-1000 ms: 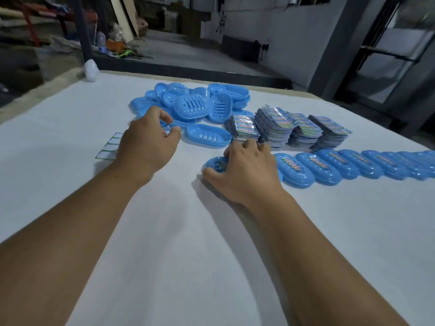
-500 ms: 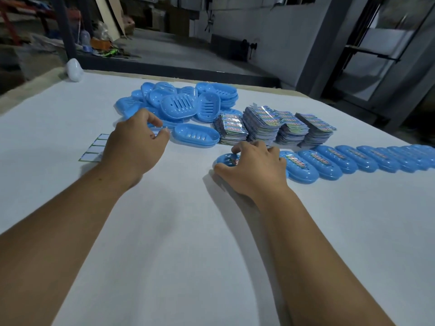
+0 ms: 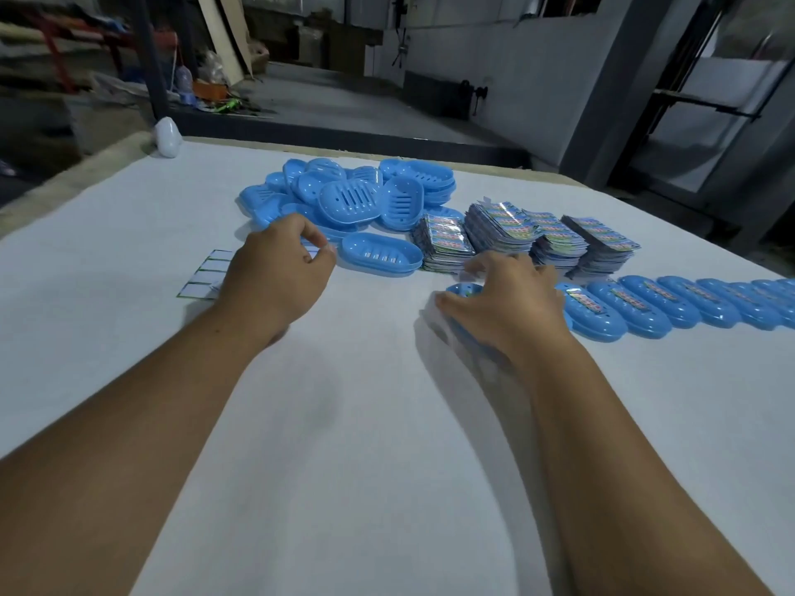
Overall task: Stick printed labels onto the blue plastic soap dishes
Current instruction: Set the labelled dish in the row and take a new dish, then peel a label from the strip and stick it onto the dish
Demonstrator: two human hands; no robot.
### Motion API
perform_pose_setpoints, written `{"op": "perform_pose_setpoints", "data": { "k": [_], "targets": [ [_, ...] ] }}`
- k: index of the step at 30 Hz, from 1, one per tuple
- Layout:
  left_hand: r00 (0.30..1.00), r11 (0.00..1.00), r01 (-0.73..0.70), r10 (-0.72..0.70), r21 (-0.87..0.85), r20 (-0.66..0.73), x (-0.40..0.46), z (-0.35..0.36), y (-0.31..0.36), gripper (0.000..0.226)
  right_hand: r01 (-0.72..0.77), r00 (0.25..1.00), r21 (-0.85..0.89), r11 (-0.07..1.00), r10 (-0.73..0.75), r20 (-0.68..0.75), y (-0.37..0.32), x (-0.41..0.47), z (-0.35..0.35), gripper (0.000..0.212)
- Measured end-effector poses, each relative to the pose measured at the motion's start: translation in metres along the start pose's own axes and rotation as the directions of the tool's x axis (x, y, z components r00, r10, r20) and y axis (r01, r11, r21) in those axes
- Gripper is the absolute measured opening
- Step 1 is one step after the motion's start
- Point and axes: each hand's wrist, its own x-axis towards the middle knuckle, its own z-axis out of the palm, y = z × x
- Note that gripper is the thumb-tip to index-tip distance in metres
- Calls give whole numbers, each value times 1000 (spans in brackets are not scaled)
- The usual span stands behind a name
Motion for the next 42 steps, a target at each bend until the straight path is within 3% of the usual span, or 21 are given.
{"op": "perform_pose_setpoints", "data": {
  "k": [8,18,22,26,28,31,35,39,42],
  "targets": [
    [999,999,1,-3,49,39,-3,5,-2,9,348,937,-118,930,-346,41,-54,23,11,37],
    [999,997,-47,46,59,22,-1,7,-2,4,404,914,-149,903,-393,98,-85,47,45,18],
    [978,972,-209,209,109,7,0,9,-2,42,469,883,-41,882,-468,14,-76,46,45,15],
    [948,944,-317,317,97,16,-1,9,-1,78,556,825,299,775,-558,-88,-72,49,41,21],
    [937,935,-350,348,64,44,-1,12,0,90,555,823,388,736,-553,-128,-72,50,39,24],
    [926,931,-366,364,3,100,-2,12,3,100,444,880,519,730,-465,-97,-72,52,38,34],
    [908,917,-388,397,-90,137,-2,4,5,84,277,933,614,739,-360,11,-70,55,37,30],
    [923,938,-342,324,59,209,-2,-3,3,68,249,919,602,758,-381,100,-65,55,42,32],
    [921,939,-318,274,131,275,-2,-6,2,64,298,886,573,763,-445,131,-65,54,43,15]
  ]
}}
